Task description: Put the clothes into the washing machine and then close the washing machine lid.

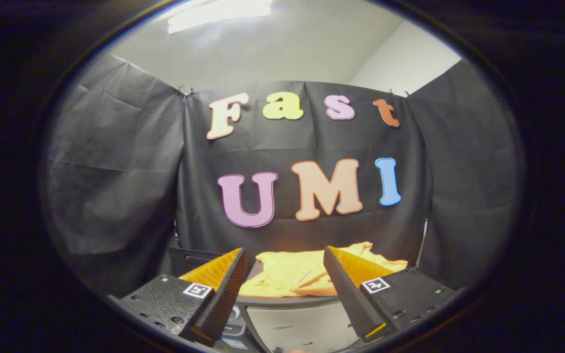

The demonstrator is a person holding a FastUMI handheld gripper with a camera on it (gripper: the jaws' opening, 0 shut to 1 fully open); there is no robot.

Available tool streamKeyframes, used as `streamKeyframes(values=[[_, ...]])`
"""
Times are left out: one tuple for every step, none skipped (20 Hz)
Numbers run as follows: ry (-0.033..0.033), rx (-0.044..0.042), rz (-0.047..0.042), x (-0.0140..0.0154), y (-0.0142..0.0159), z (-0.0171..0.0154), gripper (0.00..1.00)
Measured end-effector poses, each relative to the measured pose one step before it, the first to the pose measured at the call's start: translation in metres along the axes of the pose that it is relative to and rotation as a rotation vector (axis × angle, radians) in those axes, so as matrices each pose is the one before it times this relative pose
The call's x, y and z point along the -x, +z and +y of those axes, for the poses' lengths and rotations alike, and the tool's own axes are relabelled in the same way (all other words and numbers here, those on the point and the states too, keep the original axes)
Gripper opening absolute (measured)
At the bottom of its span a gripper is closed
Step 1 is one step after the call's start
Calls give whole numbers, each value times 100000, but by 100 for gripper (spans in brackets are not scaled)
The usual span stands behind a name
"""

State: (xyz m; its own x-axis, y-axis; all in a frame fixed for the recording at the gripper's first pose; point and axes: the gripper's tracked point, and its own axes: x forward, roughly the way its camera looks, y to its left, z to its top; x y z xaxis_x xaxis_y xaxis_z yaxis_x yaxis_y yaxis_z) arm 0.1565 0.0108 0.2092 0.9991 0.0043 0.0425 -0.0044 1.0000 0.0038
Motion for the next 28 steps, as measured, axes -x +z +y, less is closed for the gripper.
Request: streamKeyframes(values=[[-807, 1237, 90, -1364, 436, -243, 95], [173, 163, 1184, -1410, -40, 77, 95], [98, -710, 2739, -1557, -586, 17, 95], [-142, -883, 3602, -1460, -605, -154, 95], [133, -1511, 3285, -1330, -661, -21, 95], [333, -1441, 2994, -1399, -570, 47, 95], [-71, -1085, 3970, -1571, -646, -195, 96], [-1389, -384, 4587, -1371, -909, -417, 96], [-2134, -319, 3989, -1395, -839, -643, 96], [-1452, 1028, 3729, -1771, -724, -380, 96], [-1362, 1792, 5040, -1439, -873, -545, 96], [-3719, 2370, 4680, -1474, -900, -1168, 95], [-3076, 877, 2765, -1310, -460, -861, 96], [-134, 1365, 4413, -1411, -755, -215, 96], [-1687, 1109, 4011, -1240, -502, -659, 96], [-2574, -1274, 2580, -1029, -611, -845, 97], [-186, -2130, 3063, -930, -692, -319, 98], [1270, -616, 3500, -791, -723, 198, 99], [1541, 414, 3378, -627, -449, 351, 97], [1535, 2362, 1890, -443, -238, 402, 97], [-837, 4217, 812, -464, -155, -206, 97], [-2903, 4070, 1194, -395, -67, -705, 97], [-2787, 1684, 3313, -775, -982, -485, 99], [370, -664, 4509, -612, -972, 40, 98], [3664, -3404, 7447, -522, -1477, 620, 98], [3377, -7971, -981, -236, 184, 354, 98], [1712, -2549, -4882, -199, 1097, -241, 97], [453, -313, 844, -254, -492, -246, 96]])
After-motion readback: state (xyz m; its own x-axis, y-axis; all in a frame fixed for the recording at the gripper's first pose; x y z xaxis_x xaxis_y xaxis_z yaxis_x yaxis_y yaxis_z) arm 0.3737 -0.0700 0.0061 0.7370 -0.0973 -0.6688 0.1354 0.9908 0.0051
